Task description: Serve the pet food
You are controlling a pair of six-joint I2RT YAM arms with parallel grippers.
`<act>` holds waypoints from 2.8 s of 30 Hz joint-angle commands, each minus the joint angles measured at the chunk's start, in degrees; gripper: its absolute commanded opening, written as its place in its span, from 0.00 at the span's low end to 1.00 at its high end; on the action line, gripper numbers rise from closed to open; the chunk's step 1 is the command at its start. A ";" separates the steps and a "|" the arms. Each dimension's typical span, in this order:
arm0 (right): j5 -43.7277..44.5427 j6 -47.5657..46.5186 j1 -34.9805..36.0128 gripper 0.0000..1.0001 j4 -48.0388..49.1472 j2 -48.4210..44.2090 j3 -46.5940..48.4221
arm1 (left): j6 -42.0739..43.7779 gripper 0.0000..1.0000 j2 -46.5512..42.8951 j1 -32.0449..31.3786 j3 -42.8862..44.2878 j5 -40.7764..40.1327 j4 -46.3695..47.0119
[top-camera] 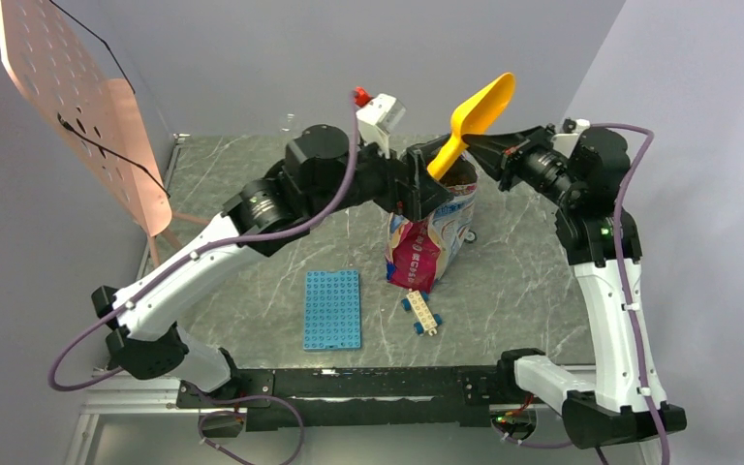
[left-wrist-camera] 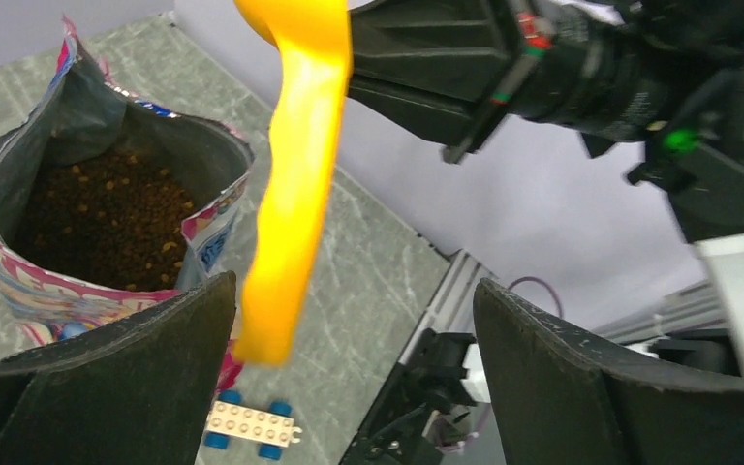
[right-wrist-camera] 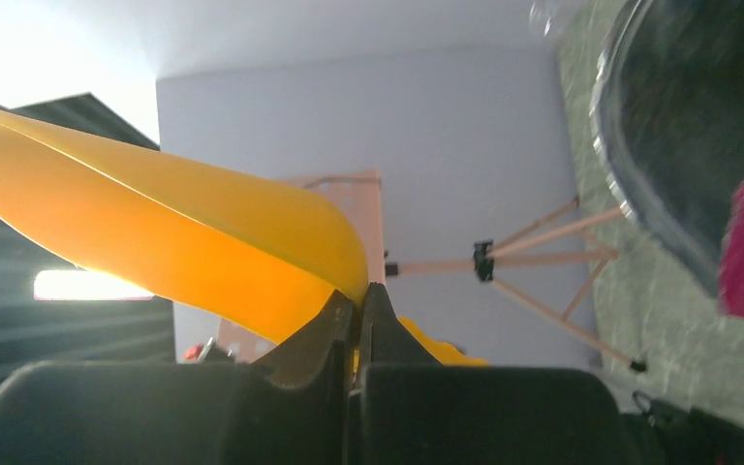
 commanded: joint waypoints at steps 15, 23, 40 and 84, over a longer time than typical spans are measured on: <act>-13.59 -24.89 7.47 0.49 2.93 9.08 6.90 | 0.03 0.00 -3.04 4.27 -2.23 5.94 -3.11; -17.82 -55.08 6.09 0.68 -10.01 11.76 11.11 | -4.95 0.00 -10.92 11.51 -11.04 26.18 -1.49; -27.62 -53.08 5.68 0.62 1.69 10.19 8.26 | -7.52 0.00 -9.36 18.68 -11.07 49.63 -2.91; -8.19 -27.05 10.75 0.00 11.74 -0.01 -7.90 | -20.21 0.08 -22.54 14.63 -30.25 18.50 23.94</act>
